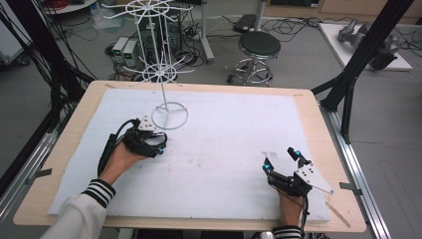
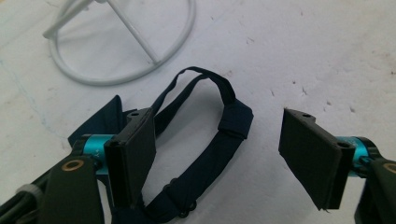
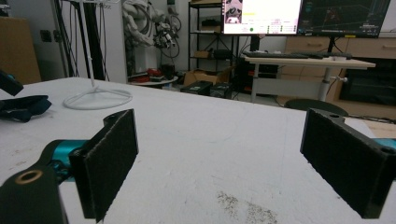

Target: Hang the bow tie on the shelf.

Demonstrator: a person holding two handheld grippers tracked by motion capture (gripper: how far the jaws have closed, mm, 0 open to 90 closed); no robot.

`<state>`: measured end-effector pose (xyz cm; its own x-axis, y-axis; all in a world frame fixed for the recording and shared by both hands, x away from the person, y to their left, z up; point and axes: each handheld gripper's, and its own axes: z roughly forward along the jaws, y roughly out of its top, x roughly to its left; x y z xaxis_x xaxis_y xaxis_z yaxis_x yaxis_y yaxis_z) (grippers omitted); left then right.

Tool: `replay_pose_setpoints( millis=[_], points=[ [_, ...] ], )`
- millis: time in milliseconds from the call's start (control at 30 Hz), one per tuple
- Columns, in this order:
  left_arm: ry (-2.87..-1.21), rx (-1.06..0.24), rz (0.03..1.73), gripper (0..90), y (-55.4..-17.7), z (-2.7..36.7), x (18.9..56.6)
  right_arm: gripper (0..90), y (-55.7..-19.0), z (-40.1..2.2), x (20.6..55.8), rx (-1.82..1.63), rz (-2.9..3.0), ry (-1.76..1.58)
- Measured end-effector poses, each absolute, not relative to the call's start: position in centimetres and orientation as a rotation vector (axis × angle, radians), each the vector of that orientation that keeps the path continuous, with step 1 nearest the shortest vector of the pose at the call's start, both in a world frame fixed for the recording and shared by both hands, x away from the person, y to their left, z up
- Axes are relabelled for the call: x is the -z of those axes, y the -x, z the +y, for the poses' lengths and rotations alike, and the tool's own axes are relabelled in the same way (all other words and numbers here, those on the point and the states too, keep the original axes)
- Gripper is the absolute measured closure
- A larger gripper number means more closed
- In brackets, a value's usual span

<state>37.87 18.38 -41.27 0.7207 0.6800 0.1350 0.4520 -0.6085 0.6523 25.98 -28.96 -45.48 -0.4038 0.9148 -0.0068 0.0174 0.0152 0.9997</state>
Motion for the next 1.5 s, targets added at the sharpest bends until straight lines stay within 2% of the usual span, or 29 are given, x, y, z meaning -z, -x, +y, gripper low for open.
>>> replay_pose_setpoints(
  millis=[200, 500, 667, 900, 933, 1067, 1233, 1500],
  points=[
    [-2.348, -0.491, 0.834, 35.5, -38.0, 17.7, 41.5, 10.3, -26.0, -29.0, 45.5, -1.490, 1.529, -0.990],
    [-2.396, -0.482, 0.851, 40.6, -38.3, 17.0, 41.9, 10.3, -25.9, -29.0, 45.5, -1.492, 1.528, -0.996],
    [-2.398, -0.464, 0.872, 48.2, -38.4, 16.7, 42.2, 10.3, -25.9, -28.9, 45.5, -1.492, 1.527, -0.994],
    [-2.428, -0.472, 0.882, 53.4, -38.6, 16.3, 42.1, 10.3, -25.9, -28.9, 45.5, -1.492, 1.528, -0.997],
    [-2.426, -0.463, 0.883, 57.2, -38.6, 16.2, 42.0, 10.3, -25.9, -28.9, 45.5, -1.492, 1.528, -0.997],
    [-2.441, -0.457, 0.875, 60.9, -38.7, 16.1, 41.9, 10.3, -25.9, -28.9, 45.5, -1.492, 1.526, -0.997],
    [-2.463, -0.452, 0.887, 61.1, -38.9, 16.0, 42.1, 10.3, -25.9, -28.9, 45.5, -1.493, 1.526, -0.998],
    [-2.450, -0.450, 0.915, 70.2, -39.2, 16.0, 42.1, 10.3, -25.9, -29.0, 45.5, -1.492, 1.524, -0.992]
  ],
)
